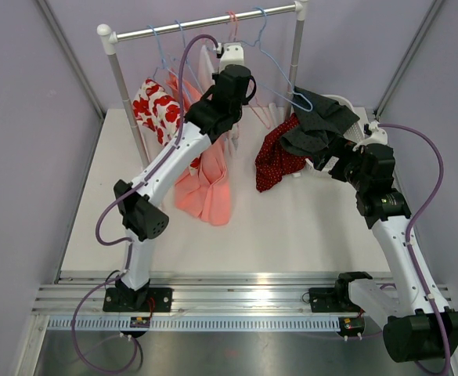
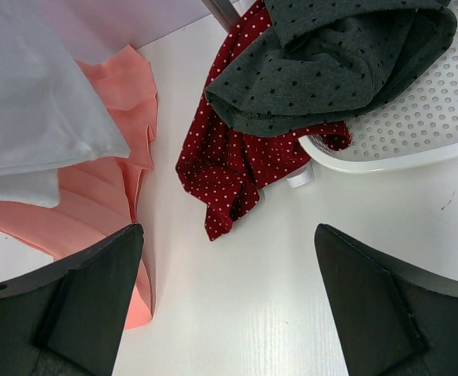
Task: Remove the skirt from the hanger
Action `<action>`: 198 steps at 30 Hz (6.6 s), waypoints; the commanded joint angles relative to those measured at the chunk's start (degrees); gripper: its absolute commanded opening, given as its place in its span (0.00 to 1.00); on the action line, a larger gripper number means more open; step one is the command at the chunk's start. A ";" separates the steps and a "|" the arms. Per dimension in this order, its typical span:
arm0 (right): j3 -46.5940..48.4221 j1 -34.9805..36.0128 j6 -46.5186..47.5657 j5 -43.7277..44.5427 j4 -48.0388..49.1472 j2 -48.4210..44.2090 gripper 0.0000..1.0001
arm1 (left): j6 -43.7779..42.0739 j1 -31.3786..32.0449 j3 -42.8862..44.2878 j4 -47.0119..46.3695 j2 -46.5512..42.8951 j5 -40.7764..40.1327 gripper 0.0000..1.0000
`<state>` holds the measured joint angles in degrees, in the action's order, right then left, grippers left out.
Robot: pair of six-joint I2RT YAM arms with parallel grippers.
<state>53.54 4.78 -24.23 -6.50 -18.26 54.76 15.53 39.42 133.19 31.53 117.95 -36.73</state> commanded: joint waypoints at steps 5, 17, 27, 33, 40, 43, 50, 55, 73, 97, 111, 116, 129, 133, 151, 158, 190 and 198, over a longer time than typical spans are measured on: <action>1.30 0.59 0.50 -0.26 2.79 -0.71 0.98 | -1.64 0.04 2.17 -1.30 -4.83 -1.85 0.00; 15.52 6.63 1.20 -13.96 0.69 0.52 0.99 | -4.72 3.64 8.23 2.49 -14.23 -3.61 0.00; 25.21 29.46 3.57 -12.93 -2.04 3.42 1.00 | -5.60 9.97 7.35 3.89 -19.25 -7.47 0.00; 26.97 41.96 5.59 -3.62 -3.18 6.05 0.99 | -5.16 12.79 5.07 4.24 -21.36 -9.24 0.00; 27.67 50.59 8.66 9.13 -2.74 11.06 0.99 | -4.89 15.60 4.89 5.64 -23.82 -10.11 0.00; 27.58 52.00 10.07 14.57 -3.53 11.86 0.99 | -4.81 16.30 4.10 7.22 -25.40 -10.82 0.00; 24.69 52.62 10.26 23.11 -0.29 12.21 0.99 | -2.61 17.53 -1.52 6.88 -30.14 -10.03 0.00; 25.12 54.54 9.02 23.38 1.39 14.93 0.98 | -2.35 17.88 -2.05 6.62 -30.06 -10.29 0.00; 24.42 57.63 11.22 28.64 3.06 16.78 0.97 | -2.44 18.94 -2.32 6.53 -30.32 -10.03 0.00; 24.69 57.63 15.79 36.04 15.35 21.26 0.08 | -1.47 22.63 -7.85 5.12 -34.10 -12.57 0.00; 3.88 57.54 12.98 55.09 19.32 -0.95 0.00 | -5.15 22.72 -11.10 5.30 -38.06 -17.67 0.00; 0.17 57.63 7.89 67.48 5.62 -14.91 0.00 | -8.76 22.72 -12.07 4.07 -39.99 -21.71 0.00; 12.72 57.54 33.43 72.87 17.45 -12.50 0.00 | -12.80 22.63 -5.58 0.91 -32.97 -20.31 0.00; 19.40 57.28 53.87 69.88 33.76 -4.94 0.00 | -14.21 21.49 -0.66 0.55 -28.41 -18.47 0.00; 34.54 17.41 52.26 49.22 36.68 16.07 0.00 | 4.31 27.45 -11.79 11.52 -32.15 -16.70 0.00; 42.87 7.88 35.66 43.51 26.26 30.04 0.00 | 11.98 32.21 -10.32 22.42 -30.24 -20.65 0.00; 8.00 3.30 -5.21 16.44 25.82 29.28 1.00 | 2.33 6.99 -6.44 7.09 -16.35 -5.98 0.00; 1.04 6.03 -2.85 15.29 23.90 21.00 0.99 | -0.06 3.12 4.44 1.53 -6.69 -3.01 0.00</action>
<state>54.30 10.52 -26.83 10.50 3.40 78.78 17.89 43.77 133.38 40.47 108.86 -42.33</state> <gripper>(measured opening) 0.993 0.025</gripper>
